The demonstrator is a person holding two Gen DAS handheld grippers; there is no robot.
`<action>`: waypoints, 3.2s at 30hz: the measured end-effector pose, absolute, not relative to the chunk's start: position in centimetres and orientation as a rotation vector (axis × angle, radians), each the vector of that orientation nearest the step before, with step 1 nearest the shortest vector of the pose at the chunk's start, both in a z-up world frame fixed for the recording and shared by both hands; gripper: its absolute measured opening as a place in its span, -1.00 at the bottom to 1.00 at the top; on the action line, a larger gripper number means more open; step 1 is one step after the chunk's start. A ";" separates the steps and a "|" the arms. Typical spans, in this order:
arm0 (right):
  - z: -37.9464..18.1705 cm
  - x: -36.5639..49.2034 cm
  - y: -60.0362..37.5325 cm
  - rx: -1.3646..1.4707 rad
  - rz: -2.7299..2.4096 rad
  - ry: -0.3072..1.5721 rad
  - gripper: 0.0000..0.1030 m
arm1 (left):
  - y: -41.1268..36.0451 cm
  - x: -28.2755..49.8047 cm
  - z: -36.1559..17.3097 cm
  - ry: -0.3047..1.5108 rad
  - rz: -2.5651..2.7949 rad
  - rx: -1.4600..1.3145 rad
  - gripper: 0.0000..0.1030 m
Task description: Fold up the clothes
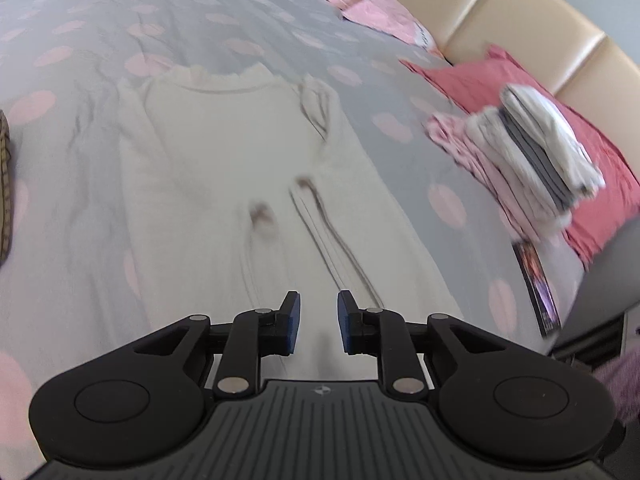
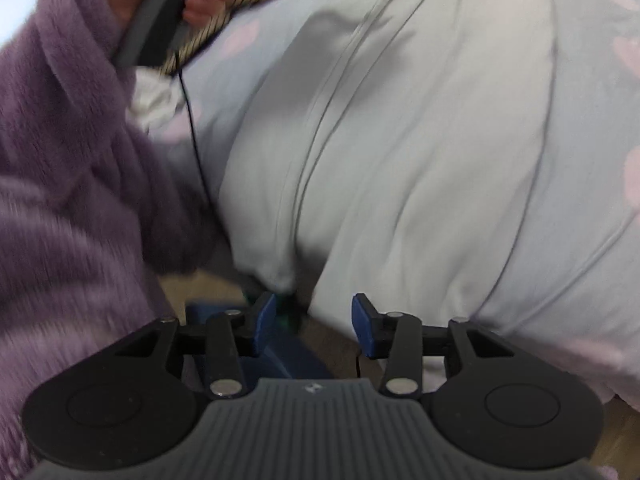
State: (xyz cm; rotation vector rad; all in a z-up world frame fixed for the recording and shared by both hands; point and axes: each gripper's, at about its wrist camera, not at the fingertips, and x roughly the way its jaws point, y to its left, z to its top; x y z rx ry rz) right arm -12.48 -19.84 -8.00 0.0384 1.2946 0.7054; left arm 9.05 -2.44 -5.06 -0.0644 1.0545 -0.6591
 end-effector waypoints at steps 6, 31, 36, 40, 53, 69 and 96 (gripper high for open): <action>-6.9 -13.4 -22.6 0.010 0.575 1.194 -0.18 | -4.0 2.6 -5.8 1.110 -0.751 -0.041 -0.54; -9.6 -11.8 -23.7 -0.227 0.367 1.287 -0.81 | -6.6 -4.5 -7.6 1.252 -0.871 0.128 -0.64; -6.6 -10.4 -25.2 -0.154 0.371 1.221 -0.81 | -3.6 -0.9 -4.4 1.162 -0.741 0.053 -0.52; -4.7 -7.4 -25.2 -0.189 0.375 1.180 -0.81 | -0.8 3.1 -2.0 1.080 -0.610 0.064 -0.52; -1.5 8.4 -25.2 -0.252 0.316 1.067 -0.70 | 4.6 16.8 -1.4 0.961 -0.390 0.137 -0.46; -5.8 30.2 -25.0 0.094 0.094 0.968 -0.31 | 4.1 28.8 -5.7 0.986 -0.313 -0.111 -0.46; -4.0 30.2 -24.4 -0.012 0.007 0.903 -0.36 | 2.1 30.4 -5.2 0.896 -0.264 -0.018 -0.17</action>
